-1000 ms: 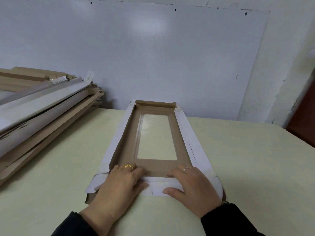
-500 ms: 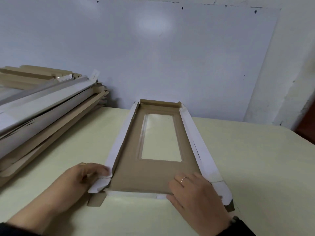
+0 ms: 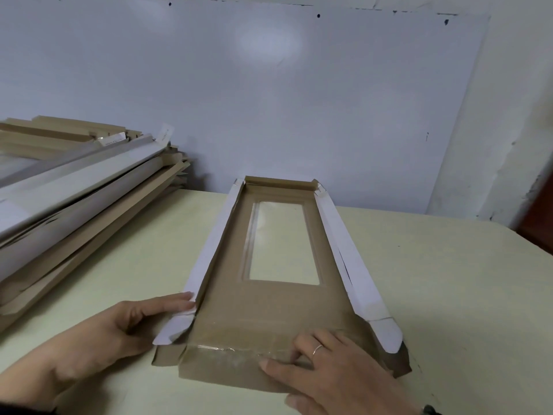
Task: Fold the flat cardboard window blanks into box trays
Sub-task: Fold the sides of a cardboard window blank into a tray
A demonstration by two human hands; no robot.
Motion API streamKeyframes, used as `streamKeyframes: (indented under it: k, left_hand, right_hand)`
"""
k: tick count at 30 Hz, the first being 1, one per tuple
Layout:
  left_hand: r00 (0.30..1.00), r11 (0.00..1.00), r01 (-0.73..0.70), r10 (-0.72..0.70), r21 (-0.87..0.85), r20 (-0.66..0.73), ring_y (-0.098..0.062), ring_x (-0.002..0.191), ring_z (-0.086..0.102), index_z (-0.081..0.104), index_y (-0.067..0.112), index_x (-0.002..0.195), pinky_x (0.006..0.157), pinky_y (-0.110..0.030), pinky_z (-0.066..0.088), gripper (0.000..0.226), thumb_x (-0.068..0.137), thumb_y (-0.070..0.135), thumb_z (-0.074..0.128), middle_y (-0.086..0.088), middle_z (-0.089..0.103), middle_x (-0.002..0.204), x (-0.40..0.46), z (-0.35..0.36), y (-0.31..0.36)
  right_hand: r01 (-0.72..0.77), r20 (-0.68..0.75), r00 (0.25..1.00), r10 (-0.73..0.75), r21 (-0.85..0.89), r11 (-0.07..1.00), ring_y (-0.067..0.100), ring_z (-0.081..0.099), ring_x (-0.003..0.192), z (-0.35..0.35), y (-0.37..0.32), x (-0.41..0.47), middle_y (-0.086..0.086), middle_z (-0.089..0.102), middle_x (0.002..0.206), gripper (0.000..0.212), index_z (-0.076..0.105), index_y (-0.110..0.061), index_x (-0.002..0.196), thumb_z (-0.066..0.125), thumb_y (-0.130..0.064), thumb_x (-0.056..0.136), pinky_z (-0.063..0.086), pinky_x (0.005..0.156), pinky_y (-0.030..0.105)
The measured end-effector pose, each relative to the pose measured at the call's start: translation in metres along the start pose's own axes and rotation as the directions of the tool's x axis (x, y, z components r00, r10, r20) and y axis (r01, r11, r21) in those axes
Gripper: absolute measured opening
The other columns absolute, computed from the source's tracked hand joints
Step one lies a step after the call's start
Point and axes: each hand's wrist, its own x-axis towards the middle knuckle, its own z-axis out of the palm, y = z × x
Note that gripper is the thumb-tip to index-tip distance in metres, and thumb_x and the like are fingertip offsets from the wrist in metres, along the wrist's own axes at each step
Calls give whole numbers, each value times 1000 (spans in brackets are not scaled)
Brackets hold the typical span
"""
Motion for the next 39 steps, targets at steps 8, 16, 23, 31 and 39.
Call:
streamKeyframes:
  k: [8, 16, 23, 31, 39]
  left_hand:
    - [955, 1000, -31, 29, -3, -294, 1, 109, 58, 78, 15, 86, 87, -8, 43, 45, 81, -21, 52, 9, 67, 114, 0, 21, 28]
    - [869, 999, 21, -43, -49, -492, -10, 57, 49, 67, 12, 63, 54, -15, 38, 23, 85, 16, 60, 0, 61, 65, 5, 28, 41]
    - [863, 849, -11, 275, 528, -424, 5, 81, 50, 71, 34, 90, 68, -5, 35, 27, 91, 12, 55, 24, 55, 75, 23, 66, 57]
    - [862, 813, 20, 281, 582, -422, -5, 84, 49, 69, 25, 107, 69, -14, 34, 26, 93, 13, 51, 15, 53, 80, 27, 69, 50]
    - [867, 860, -16, 267, 511, -421, 5, 84, 51, 69, 31, 104, 67, -8, 36, 27, 93, 14, 51, 19, 52, 78, 26, 66, 46]
  right_hand:
    - [-5, 9, 1000, 4, 77, 997, 1, 55, 59, -3, 0, -1, -16, 57, 70, 38, 66, -52, 97, 35, -54, 75, 45, 56, 9]
    - [-55, 55, 997, 46, 159, 986, -1, 53, 58, -7, -4, 0, -16, 55, 69, 36, 68, -50, 91, 40, -54, 69, 44, 56, 9]
    - [-43, -272, 960, 61, 71, 997, 9, 58, 59, -16, -2, 2, -8, 63, 68, 30, 75, -30, 82, 46, -38, 84, 48, 56, 18]
    - [-516, -20, 821, 571, 401, 757, 15, 52, 102, -18, 71, -45, -3, 60, 104, 56, 73, -13, 96, 42, 14, 59, 31, 87, 6]
    - [-624, 301, 724, 620, 668, 405, -1, 49, 113, 1, 95, -68, -29, 61, 111, 81, 71, -39, 75, 33, 32, 60, 34, 100, 21]
